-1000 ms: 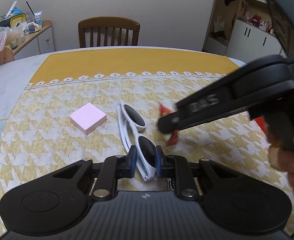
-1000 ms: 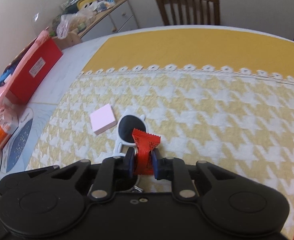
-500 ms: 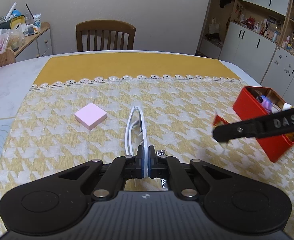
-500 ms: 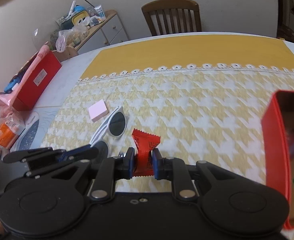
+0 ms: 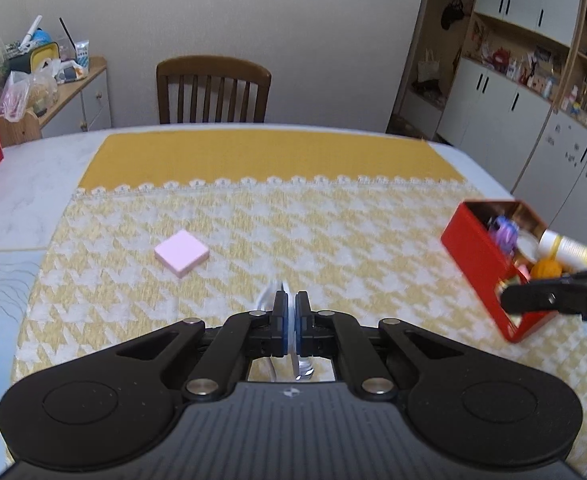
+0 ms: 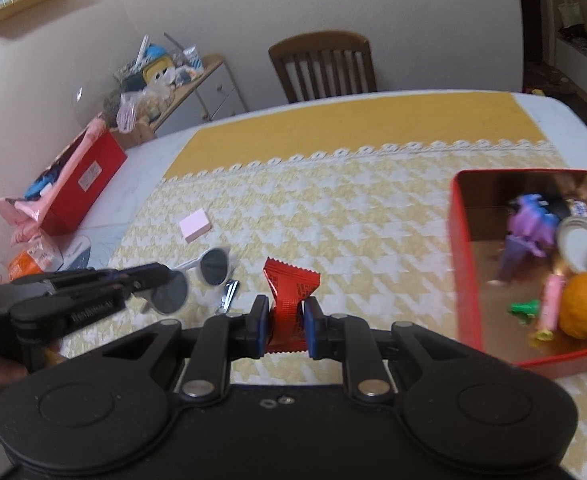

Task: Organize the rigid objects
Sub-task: 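Carry the sunglasses and candy wrapper with both grippers over the red tin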

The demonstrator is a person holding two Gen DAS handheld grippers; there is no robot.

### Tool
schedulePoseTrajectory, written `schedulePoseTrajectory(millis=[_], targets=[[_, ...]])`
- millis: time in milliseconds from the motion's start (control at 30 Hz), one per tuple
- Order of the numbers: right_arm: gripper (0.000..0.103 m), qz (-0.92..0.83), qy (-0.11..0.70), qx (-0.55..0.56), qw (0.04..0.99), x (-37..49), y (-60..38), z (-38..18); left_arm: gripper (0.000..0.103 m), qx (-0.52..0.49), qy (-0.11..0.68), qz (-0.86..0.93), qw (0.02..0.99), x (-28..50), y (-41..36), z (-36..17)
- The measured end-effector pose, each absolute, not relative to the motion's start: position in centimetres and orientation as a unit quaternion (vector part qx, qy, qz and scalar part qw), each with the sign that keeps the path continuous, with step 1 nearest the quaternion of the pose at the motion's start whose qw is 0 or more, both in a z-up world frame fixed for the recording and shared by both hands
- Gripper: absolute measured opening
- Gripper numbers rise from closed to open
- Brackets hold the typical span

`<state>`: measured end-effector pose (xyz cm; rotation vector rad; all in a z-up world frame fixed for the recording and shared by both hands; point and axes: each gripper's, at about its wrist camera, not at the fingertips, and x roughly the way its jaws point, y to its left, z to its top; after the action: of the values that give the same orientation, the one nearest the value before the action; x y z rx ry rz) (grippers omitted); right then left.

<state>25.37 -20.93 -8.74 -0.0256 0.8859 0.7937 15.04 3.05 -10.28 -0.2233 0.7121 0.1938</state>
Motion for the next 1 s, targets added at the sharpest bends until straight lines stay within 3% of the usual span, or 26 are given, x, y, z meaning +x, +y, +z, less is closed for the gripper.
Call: schedulePoseTrajectory(millis=[433, 1000], targets=[[0.018, 0.336, 0.398, 0.02, 0.853, 26.7, -28.7, -7.8, 0.003, -0.123, 0.33, 0.097, 0.931, 17.1, 1.7, -6.1], [0.018, 0.303, 0.388, 0.021, 0.87, 29.9, -35.5, -7.8, 0.003, -0.112, 0.305, -0.005, 0.946, 24.5, -9.2, -3.0]])
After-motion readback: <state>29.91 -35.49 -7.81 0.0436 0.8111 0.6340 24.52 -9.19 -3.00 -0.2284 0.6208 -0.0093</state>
